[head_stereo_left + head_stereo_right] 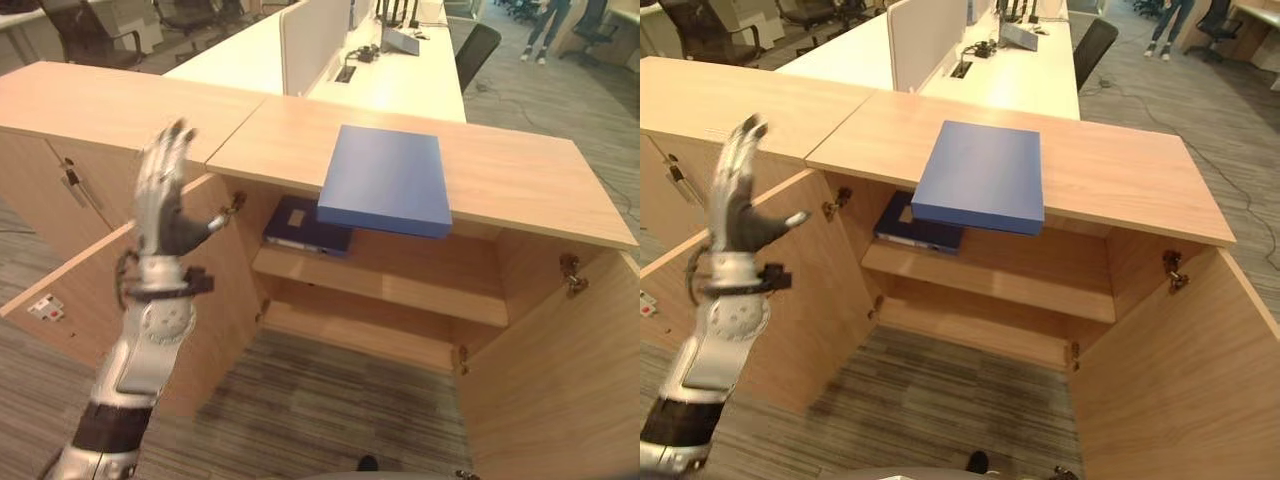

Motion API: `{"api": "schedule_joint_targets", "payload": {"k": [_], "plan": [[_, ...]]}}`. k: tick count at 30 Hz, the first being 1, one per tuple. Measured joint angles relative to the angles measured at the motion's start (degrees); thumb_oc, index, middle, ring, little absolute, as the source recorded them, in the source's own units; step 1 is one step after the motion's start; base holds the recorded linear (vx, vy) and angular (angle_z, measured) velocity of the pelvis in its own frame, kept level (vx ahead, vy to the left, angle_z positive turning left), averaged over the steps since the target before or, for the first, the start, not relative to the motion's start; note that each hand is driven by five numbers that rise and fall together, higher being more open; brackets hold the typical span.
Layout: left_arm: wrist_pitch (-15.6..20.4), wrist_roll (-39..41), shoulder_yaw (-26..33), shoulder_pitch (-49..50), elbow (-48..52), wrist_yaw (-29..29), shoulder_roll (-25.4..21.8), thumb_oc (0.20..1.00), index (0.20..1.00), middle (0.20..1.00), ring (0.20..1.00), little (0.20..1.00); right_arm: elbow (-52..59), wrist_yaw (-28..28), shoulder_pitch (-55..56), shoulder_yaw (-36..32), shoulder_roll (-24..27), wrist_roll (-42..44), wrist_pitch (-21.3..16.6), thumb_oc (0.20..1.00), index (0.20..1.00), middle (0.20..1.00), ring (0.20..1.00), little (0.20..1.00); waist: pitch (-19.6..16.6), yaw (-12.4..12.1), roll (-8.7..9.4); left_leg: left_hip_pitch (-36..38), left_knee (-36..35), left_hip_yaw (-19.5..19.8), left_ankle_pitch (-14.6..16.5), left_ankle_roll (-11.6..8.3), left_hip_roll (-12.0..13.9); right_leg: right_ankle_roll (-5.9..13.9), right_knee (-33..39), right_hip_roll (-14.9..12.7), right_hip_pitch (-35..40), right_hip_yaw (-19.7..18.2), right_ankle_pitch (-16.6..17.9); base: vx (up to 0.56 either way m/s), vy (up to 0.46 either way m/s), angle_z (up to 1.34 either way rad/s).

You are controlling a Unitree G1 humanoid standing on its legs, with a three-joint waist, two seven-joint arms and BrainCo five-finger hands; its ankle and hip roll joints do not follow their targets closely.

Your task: Put the empty folder in the office cabinet

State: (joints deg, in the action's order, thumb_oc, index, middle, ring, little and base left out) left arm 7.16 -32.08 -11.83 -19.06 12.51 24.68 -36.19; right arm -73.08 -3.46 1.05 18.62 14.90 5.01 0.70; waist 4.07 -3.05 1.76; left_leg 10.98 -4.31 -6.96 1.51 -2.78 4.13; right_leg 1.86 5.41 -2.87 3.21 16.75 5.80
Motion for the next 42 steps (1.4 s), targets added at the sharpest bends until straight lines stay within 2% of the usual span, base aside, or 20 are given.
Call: {"api": "schedule_joint_targets", "payload": {"k": [4, 9, 12, 17, 23, 33, 42], "plan": [[0.49, -2.98, -4.63, -3.06, -1.53, -0.97, 0.09, 1.000, 1.000, 1.000, 1.000, 1.000, 0.44, -0.03, -0.71, -0.32, 0.13, 0.04, -0.13, 1.000, 1.000, 1.000, 1.000, 1.000, -0.34, 2.51, -1.56, 0.38, -0.22, -0.84, 0.00, 0.00, 0.02, -0.16, 0.00, 0.16, -0.08, -0.54, 0.24, 0.01, 0.025, -0.12], [0.45, -3.45, -12.10, -6.29, -7.86, -3.00, 4.79, 1.000, 1.000, 1.000, 1.000, 1.000, 0.34, -0.14, -1.10, -0.13, 0.36, -0.03, -0.05, 1.000, 1.000, 1.000, 1.000, 1.000, -1.36, 3.37, -2.88, 0.64, -0.24, -1.28, 0.00, 0.00, 0.13, -0.18, 0.00, 0.34, -0.04, -1.05, 0.29, 0.01, 0.014, -0.05], [0.22, -5.01, -16.83, -8.08, -13.27, -4.14, 6.28, 1.000, 1.000, 1.000, 1.000, 1.000, 0.23, -0.29, -0.78, -0.27, 0.38, -0.02, -0.08, 1.000, 1.000, 1.000, 1.000, 1.000, -1.71, 4.13, -3.05, 1.09, -0.28, -1.82, 0.02, 0.02, 0.13, -0.08, 0.00, 0.42, 0.03, -1.68, 0.41, 0.01, 0.016, -0.09], [-0.35, -5.48, -20.06, -8.45, -17.48, -5.18, 7.02, 1.000, 1.000, 1.000, 1.000, 1.000, -0.15, -0.43, -0.82, -0.51, 0.29, 0.02, -0.20, 1.000, 1.000, 1.000, 1.000, 1.000, -1.97, 5.11, -2.77, 1.32, -0.38, -2.39, 0.05, 0.06, 0.13, 0.01, -0.01, 0.49, -0.04, -2.22, 0.62, 0.00, 0.008, -0.08], [-1.17, -7.24, -20.26, -8.49, -21.46, -5.44, 7.33, 1.000, 1.000, 1.000, 1.000, 1.000, -0.77, -0.53, -0.71, -0.50, 0.16, 0.02, -0.20, 1.000, 1.000, 1.000, 1.000, 1.000, -2.89, 5.62, -2.27, 1.45, -0.43, -3.01, 0.13, 0.19, 0.11, -0.06, 0.00, 0.56, -0.15, -2.77, 0.71, 0.01, 0.005, -0.03], [-5.15, -14.50, -22.59, -11.07, -28.51, -4.32, 9.45, 1.000, 1.000, 1.000, 1.000, 1.000, -1.25, -1.00, -0.82, -0.44, 0.03, 0.01, -0.17, 1.000, 1.000, 1.000, 1.000, 1.000, -3.13, 5.74, -1.94, 1.66, -0.46, -3.65, 0.15, 0.21, 0.02, -0.17, 0.00, 0.57, -0.23, -3.37, 0.95, 0.00, 0.003, -0.02], [-8.76, -16.70, -23.99, -16.55, -33.27, -2.43, 11.25, 1.000, 1.000, 1.000, 1.000, 1.000, -1.44, -1.40, -0.65, -0.09, 0.05, -0.01, -0.06, 1.000, 1.000, 1.000, 1.000, 1.000, -3.72, 5.79, -1.93, 1.63, -0.47, -3.79, 0.15, 0.22, -0.07, -0.09, -0.01, 0.52, -0.29, -3.54, 1.07, 0.00, 0.000, 0.00]]}}
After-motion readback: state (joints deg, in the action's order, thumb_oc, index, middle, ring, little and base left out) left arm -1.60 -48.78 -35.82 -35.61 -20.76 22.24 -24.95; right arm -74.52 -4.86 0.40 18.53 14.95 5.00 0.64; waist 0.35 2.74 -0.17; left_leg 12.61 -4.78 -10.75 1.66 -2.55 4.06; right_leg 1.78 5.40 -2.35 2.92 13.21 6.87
